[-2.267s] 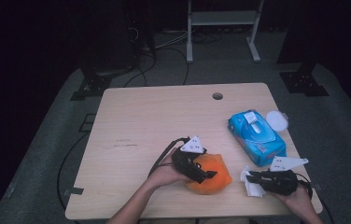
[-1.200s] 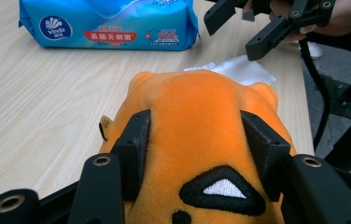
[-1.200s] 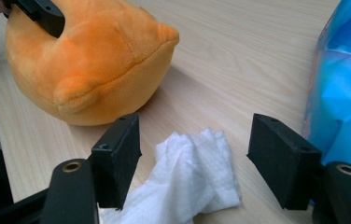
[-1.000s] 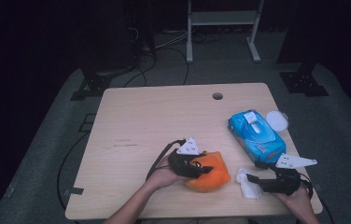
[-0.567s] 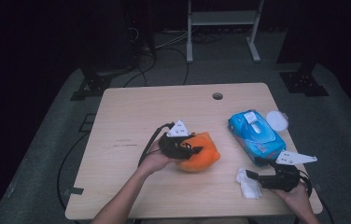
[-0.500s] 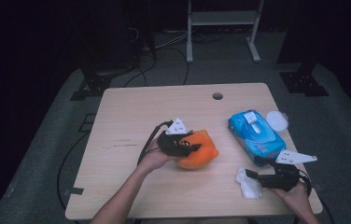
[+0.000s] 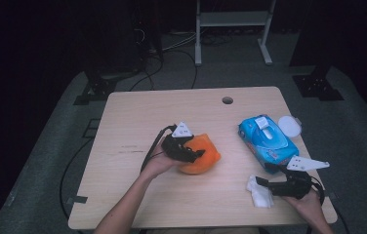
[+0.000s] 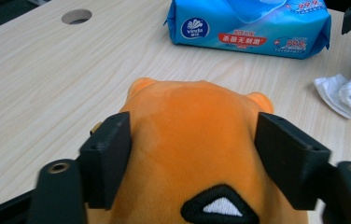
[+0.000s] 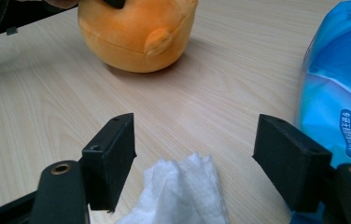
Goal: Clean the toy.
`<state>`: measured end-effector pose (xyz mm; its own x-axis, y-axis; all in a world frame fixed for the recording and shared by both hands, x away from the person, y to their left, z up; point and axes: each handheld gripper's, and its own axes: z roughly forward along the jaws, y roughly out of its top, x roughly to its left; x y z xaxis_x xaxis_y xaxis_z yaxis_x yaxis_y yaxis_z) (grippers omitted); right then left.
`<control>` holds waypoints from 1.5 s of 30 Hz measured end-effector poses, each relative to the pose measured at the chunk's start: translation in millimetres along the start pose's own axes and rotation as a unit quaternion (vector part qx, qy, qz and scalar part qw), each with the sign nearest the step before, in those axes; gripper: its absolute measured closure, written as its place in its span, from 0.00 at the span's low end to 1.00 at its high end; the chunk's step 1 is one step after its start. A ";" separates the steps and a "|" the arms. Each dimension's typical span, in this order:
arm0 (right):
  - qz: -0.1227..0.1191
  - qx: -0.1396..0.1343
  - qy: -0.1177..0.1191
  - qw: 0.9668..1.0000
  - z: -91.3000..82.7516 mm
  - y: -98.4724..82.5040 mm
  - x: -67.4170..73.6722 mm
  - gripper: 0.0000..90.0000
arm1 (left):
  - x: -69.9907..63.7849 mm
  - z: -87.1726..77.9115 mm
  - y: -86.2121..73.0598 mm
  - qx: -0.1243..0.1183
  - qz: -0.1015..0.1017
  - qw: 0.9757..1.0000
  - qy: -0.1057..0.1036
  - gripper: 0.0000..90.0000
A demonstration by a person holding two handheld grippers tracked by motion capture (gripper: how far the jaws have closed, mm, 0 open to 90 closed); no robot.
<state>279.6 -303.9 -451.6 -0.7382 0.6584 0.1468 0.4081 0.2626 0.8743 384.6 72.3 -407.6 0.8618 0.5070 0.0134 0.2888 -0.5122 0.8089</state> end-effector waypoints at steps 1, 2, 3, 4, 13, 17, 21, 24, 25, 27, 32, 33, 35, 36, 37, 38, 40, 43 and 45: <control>-0.002 0.001 -0.002 1.000 -0.2 0.1 -0.1 0.31 | 1.3 -1.3 0.3 0.001 -0.002 1.000 -0.001 0.26; -0.002 0.001 -0.002 1.000 -0.2 0.1 -0.1 0.31 | 2.4 -2.9 0.6 0.003 -0.005 1.000 -0.006 0.26; -0.003 0.002 -0.005 1.000 -0.7 0.2 -0.8 0.31 | 2.8 -4.0 0.8 0.002 -0.006 1.000 -0.007 0.23; -0.003 0.002 -0.005 1.000 -0.7 0.2 -0.8 0.31 | 3.2 -5.3 0.8 0.002 -0.008 1.000 -0.005 0.23; 0.003 -0.008 -0.011 1.000 -2.9 1.9 -4.4 0.31 | 7.5 -22.4 -1.6 -0.015 -0.016 1.000 -0.012 0.16; 0.009 -0.010 -0.014 1.000 -3.4 1.5 -5.9 0.31 | 7.8 -29.7 -4.2 -0.020 -0.020 0.999 -0.016 0.12; 0.017 -0.009 -0.018 1.000 -3.2 -0.5 -8.3 0.31 | 5.3 -37.5 -7.5 -0.020 -0.011 1.000 -0.014 0.11; 0.014 -0.008 -0.021 1.000 -2.5 -0.8 -8.4 0.31 | 3.6 -43.9 -10.0 -0.027 -0.010 1.000 -0.008 0.11; 0.016 -0.010 -0.020 1.000 -2.5 -0.6 -8.5 0.31 | 3.4 -46.1 -10.8 -0.028 -0.011 1.000 -0.007 0.11; 0.015 -0.009 -0.020 1.000 -2.0 -0.6 -9.2 0.31 | 3.6 -51.5 -14.1 -0.027 -0.011 1.000 -0.006 0.11; 0.015 -0.003 -0.024 1.000 -0.9 -1.0 -10.0 0.31 | 3.1 -58.3 -19.0 -0.034 -0.019 0.999 0.003 0.10; 0.015 -0.003 -0.025 1.000 -1.1 -1.1 -9.1 0.31 | 2.6 -60.1 -20.2 -0.037 -0.021 0.999 0.004 0.10; 0.015 -0.003 -0.025 1.000 -1.2 -1.1 -9.0 0.31 | 1.9 -63.9 -22.7 -0.042 -0.024 0.999 0.006 0.10; 0.016 -0.003 -0.024 1.000 -1.2 -1.2 -9.2 0.31 | 1.6 -65.7 -24.1 -0.042 -0.022 0.999 0.007 0.10; 0.015 -0.003 -0.025 1.000 -1.3 -1.4 -9.5 0.31 | 1.1 -67.3 -25.6 -0.043 -0.022 0.999 0.008 0.10; 0.017 -0.003 -0.024 1.000 -1.1 -1.6 -9.9 0.31 | 0.8 -68.8 -27.3 -0.044 -0.023 0.999 0.010 0.10; 0.018 -0.002 -0.024 1.000 -0.3 -2.2 -10.5 0.31 | 0.5 -72.3 -31.0 -0.042 -0.021 0.999 0.015 0.10; 0.020 -0.003 -0.024 1.000 -0.4 -2.5 -10.8 0.31 | -0.5 -77.1 -37.8 -0.046 -0.029 0.998 0.022 0.10; 0.022 -0.003 -0.024 0.999 -1.3 -2.7 -10.9 0.31 | -2.7 -80.2 -43.1 -0.048 -0.035 0.998 0.025 0.10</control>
<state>285.8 -312.7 -455.0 -0.6930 0.7021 0.1634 0.4367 0.2286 0.8701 336.3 148.6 -395.3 0.8185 0.5743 -0.0169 0.3036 -0.4072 0.8614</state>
